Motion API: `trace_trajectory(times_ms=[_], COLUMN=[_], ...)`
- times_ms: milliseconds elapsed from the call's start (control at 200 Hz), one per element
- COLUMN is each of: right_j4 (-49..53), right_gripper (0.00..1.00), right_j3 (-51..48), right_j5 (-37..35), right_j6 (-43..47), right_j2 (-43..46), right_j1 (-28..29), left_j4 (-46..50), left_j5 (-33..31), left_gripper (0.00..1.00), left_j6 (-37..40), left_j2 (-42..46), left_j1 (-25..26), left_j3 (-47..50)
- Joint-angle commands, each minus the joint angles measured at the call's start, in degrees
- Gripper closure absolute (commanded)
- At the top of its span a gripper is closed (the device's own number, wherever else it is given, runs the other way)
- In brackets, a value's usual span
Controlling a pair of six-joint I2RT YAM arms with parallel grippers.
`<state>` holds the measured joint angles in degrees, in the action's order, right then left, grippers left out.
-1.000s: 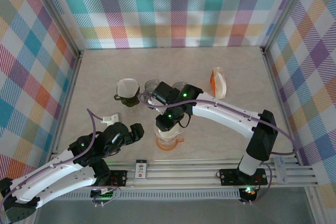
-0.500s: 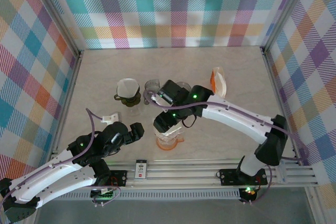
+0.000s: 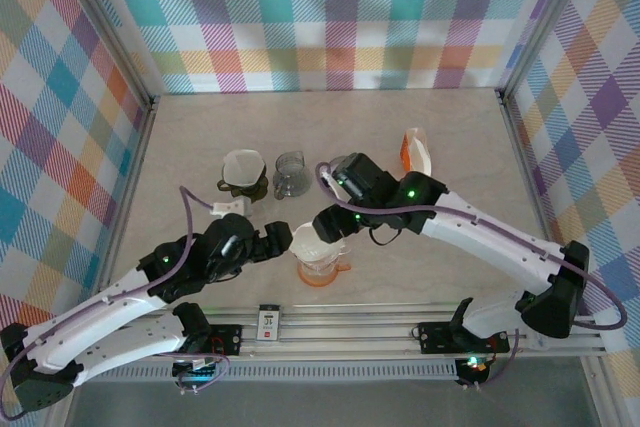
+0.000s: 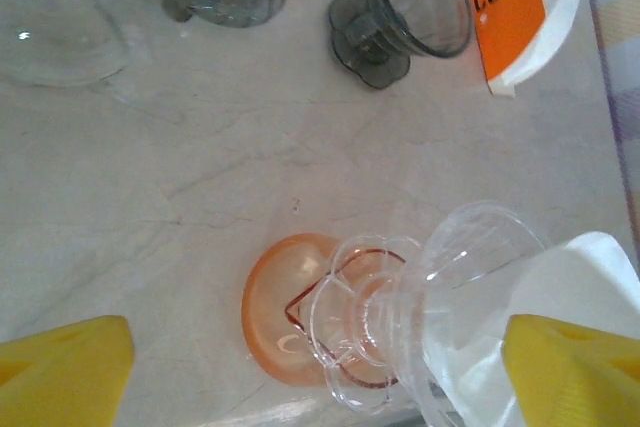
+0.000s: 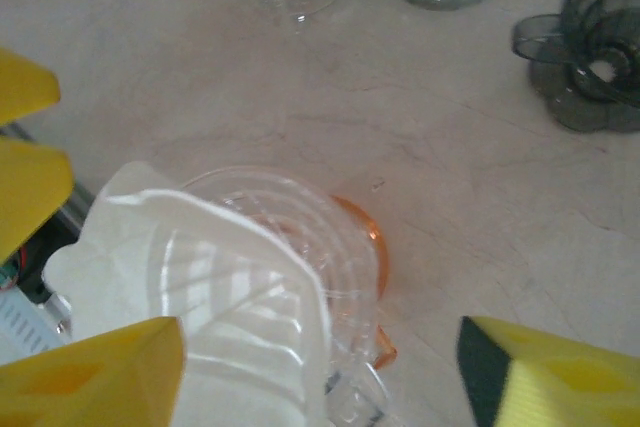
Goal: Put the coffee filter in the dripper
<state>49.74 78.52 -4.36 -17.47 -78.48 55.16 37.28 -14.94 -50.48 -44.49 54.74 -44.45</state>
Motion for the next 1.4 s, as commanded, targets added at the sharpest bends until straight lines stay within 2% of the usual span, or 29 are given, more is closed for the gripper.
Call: trace_trajectory(times_ms=[0,75,150,305,385,565,715,780,920,980,1075,1395], right_j4=[0.2,0.9,0.5,0.2,0.3,0.2,0.6,0.7,-0.1,-0.4,-0.7,0.6], right_gripper=[0.35,0.42,0.45,0.61,0.67,0.79,0.81,0.76,0.38,0.29,0.25,0.22], right_j3=[0.0,-0.5,-1.2,-1.3,-1.2,-1.4,-1.4,-1.4,-1.8,-1.9,-2.1,-2.4], right_j5=[1.6,3.0,4.7,4.5,4.5,4.4,3.2,2.4,1.9,2.4,4.2,2.7], right_j6=[0.0,1.0,1.6,2.9,3.5,4.2,4.8,4.9,4.9,5.2,5.9,6.0], right_j2=[-0.4,-1.3,-1.9,-2.9,-3.5,-4.8,-6.0,-6.2,-5.5,-5.7,-6.3,-10.0], right_j1=[-1.6,-1.8,-1.8,-1.8,-1.8,-1.7,-1.3,-1.2,-1.0,-0.9,-0.3,1.2], left_j4=[-2.7,-4.2,-5.4,-6.5,-7.3,-8.5,-8.9,-8.6,-8.0,-8.0,-7.8,-7.5], left_j5=[3.2,4.5,5.2,5.8,6.2,7.0,6.7,6.2,5.7,5.7,5.6,5.2], left_gripper=[0.16,0.28,0.36,0.54,0.61,0.72,0.73,0.73,0.70,0.69,0.69,0.68], left_j6=[2.8,2.9,2.7,2.7,2.7,3.0,3.0,2.9,2.6,2.7,2.5,2.2], left_j2=[-1.9,-2.3,-2.4,-2.6,-3.1,-4.9,-5.2,-5.0,-4.4,-4.4,-4.5,-4.2], left_j1=[0.5,0.5,0.5,0.5,0.5,0.5,0.5,0.5,0.5,0.5,0.5,0.5], left_j3=[-2.0,-1.3,-0.7,-0.2,0.1,0.8,1.7,1.8,1.8,1.9,1.9,1.9])
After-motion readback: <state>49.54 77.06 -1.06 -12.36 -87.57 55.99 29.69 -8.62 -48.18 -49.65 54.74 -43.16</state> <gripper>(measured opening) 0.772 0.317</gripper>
